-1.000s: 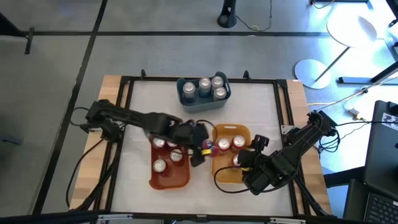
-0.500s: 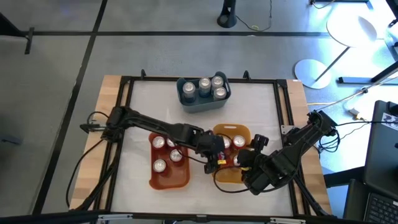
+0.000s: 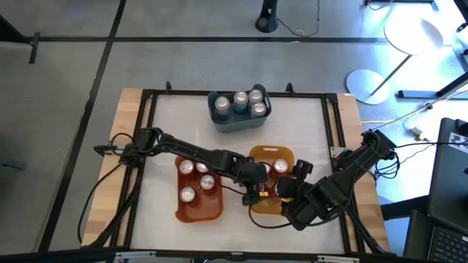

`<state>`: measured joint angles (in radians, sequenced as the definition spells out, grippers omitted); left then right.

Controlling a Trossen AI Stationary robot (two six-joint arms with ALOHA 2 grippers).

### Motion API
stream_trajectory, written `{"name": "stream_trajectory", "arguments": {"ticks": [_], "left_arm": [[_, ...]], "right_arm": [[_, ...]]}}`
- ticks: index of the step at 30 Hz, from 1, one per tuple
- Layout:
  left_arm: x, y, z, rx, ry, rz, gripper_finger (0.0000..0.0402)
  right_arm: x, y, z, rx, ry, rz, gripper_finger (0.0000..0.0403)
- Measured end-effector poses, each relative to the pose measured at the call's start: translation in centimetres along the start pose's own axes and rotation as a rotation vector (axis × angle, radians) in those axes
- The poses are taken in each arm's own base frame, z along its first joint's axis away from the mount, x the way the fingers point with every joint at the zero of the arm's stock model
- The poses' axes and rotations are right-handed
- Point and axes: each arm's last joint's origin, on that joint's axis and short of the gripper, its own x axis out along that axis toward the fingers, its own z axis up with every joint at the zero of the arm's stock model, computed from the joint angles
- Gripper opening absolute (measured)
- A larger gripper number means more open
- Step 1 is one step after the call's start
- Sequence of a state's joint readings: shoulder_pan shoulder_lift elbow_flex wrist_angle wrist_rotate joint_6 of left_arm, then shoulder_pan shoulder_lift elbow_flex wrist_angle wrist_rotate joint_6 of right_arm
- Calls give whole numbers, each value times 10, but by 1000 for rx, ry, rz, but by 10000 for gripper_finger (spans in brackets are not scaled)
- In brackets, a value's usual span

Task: Sort soda cans
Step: Put the red soda can into the yellow bin

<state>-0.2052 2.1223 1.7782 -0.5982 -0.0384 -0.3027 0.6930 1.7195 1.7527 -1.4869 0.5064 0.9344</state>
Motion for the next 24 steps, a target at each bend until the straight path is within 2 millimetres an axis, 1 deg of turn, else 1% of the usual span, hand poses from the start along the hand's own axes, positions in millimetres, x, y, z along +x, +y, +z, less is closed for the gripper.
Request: {"name": "stream_trajectory", "arguments": {"ticks": [7,10,17,24], "left_arm": [[0,-1,2,18,-19,-8,324],[0,-1,1,13,-15,-7,324],[0,1,2,-36,-15,-1,329],[14,-2,-1,-26,-26,23,352]], "right_arm": [[0,0,0,2,-6,-1,331],[0,0,1,1,-36,-22,331],[0,-1,2,-21,-52,-35,331],[0,-1,2,-27,-56,-40,331]]}}
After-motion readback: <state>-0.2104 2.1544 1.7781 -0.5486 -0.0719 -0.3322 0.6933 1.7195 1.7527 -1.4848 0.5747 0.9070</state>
